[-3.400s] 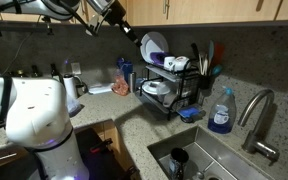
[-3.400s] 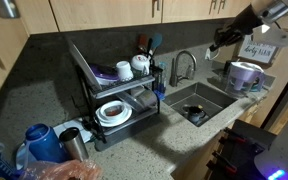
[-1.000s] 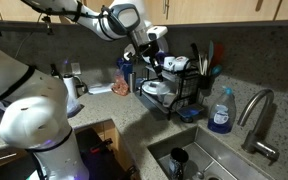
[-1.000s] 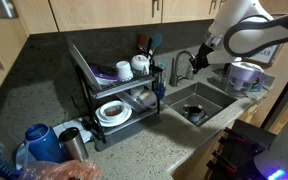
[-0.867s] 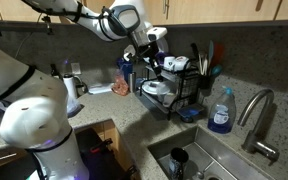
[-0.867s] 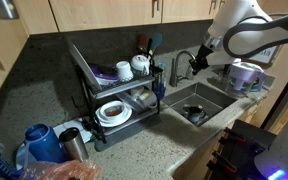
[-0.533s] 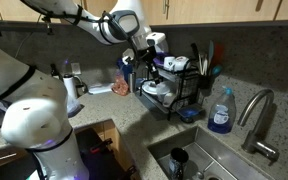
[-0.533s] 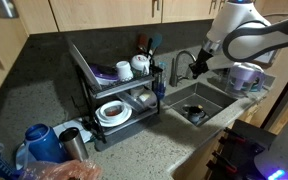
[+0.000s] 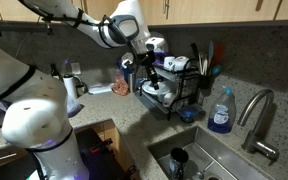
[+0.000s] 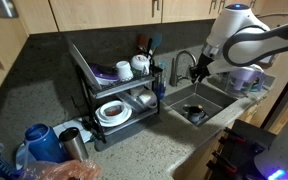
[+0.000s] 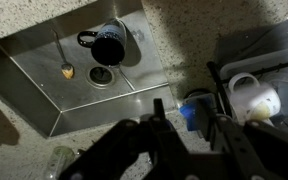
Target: Close the open upper cabinet doors
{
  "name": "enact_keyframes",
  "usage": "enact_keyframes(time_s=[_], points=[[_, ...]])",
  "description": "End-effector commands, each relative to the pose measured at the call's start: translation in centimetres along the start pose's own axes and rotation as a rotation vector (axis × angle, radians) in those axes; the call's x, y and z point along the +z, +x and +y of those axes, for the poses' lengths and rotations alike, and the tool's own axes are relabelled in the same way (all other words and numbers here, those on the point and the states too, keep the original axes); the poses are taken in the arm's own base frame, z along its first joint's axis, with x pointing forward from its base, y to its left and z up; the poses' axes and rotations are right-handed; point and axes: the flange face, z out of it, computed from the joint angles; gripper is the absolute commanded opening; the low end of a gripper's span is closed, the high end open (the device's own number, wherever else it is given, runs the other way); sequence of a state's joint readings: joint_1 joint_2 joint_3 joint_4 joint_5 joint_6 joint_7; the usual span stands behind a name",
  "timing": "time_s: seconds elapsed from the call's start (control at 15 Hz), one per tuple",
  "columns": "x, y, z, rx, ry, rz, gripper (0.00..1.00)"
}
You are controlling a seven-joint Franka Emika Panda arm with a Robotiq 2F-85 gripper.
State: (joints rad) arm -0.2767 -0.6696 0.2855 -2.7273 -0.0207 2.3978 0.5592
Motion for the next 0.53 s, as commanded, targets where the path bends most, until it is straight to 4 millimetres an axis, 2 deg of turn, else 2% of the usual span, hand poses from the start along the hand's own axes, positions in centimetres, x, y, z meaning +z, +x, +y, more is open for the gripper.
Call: enact_keyframes(time_s=[0.0,0.07,0.13,0.47], points=[[-0.04,0.03,0.00,0.000,0.001,-0.001,0.47],[-0.06,0.02,-0.01,-0.001,0.003,-0.001,0.55],[-0.09,0.01,-0.03,-0.001,0.005,-0.002,0.58],[-0.11,0.02,-0.02,-0.001,0.007,-0.002,0.58]])
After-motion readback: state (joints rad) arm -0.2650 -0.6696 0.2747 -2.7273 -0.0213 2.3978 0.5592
